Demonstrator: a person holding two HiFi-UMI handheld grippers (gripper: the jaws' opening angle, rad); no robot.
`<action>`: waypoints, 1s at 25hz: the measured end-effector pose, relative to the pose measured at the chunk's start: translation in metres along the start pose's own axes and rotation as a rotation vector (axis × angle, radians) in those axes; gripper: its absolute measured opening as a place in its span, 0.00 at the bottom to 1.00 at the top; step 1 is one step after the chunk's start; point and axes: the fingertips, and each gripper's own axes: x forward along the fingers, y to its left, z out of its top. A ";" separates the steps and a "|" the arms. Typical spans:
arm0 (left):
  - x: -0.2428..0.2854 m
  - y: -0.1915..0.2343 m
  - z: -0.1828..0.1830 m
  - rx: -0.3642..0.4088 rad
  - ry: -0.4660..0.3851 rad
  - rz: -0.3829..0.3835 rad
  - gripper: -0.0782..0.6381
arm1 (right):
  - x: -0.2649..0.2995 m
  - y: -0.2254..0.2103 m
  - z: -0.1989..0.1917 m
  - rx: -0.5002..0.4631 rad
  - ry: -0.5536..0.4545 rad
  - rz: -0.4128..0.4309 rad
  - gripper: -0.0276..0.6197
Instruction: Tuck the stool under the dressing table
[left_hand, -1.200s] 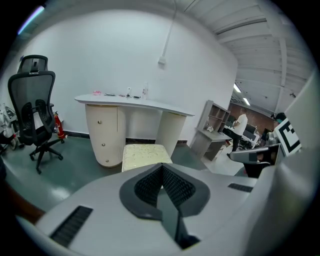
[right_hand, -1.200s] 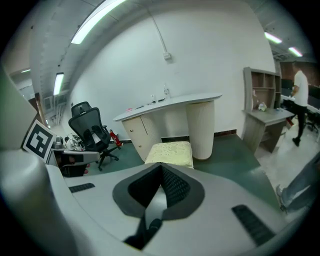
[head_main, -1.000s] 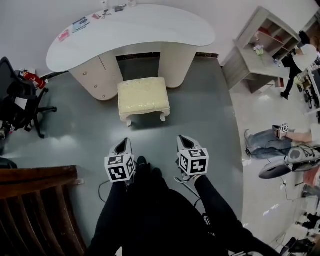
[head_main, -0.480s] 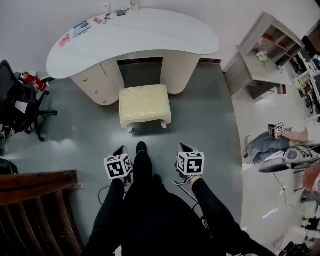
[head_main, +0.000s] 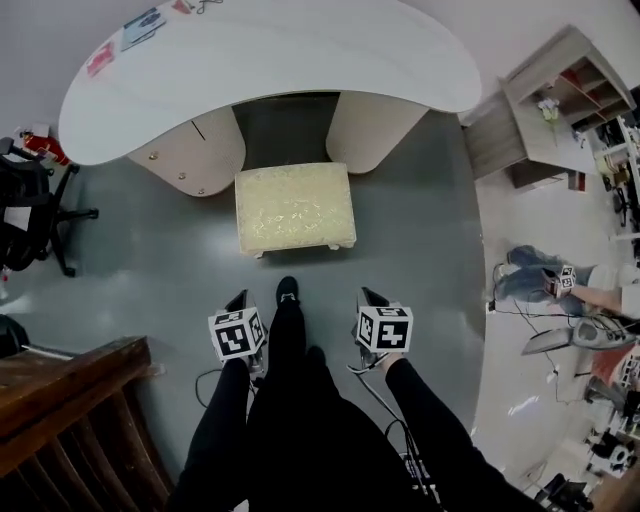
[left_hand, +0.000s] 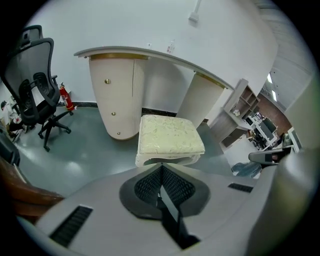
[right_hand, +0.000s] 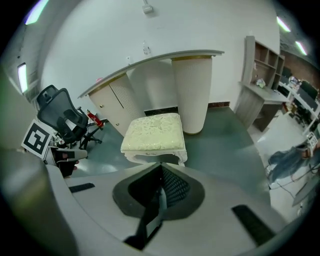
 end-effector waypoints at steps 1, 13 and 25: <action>0.011 0.006 0.002 -0.004 0.015 0.007 0.12 | 0.012 -0.002 0.003 0.005 0.014 -0.007 0.05; 0.141 0.055 -0.027 -0.009 0.176 0.021 0.12 | 0.144 -0.032 -0.011 0.046 0.160 -0.092 0.05; 0.245 0.080 -0.065 -0.048 0.264 0.031 0.12 | 0.250 -0.057 -0.029 0.138 0.234 -0.143 0.05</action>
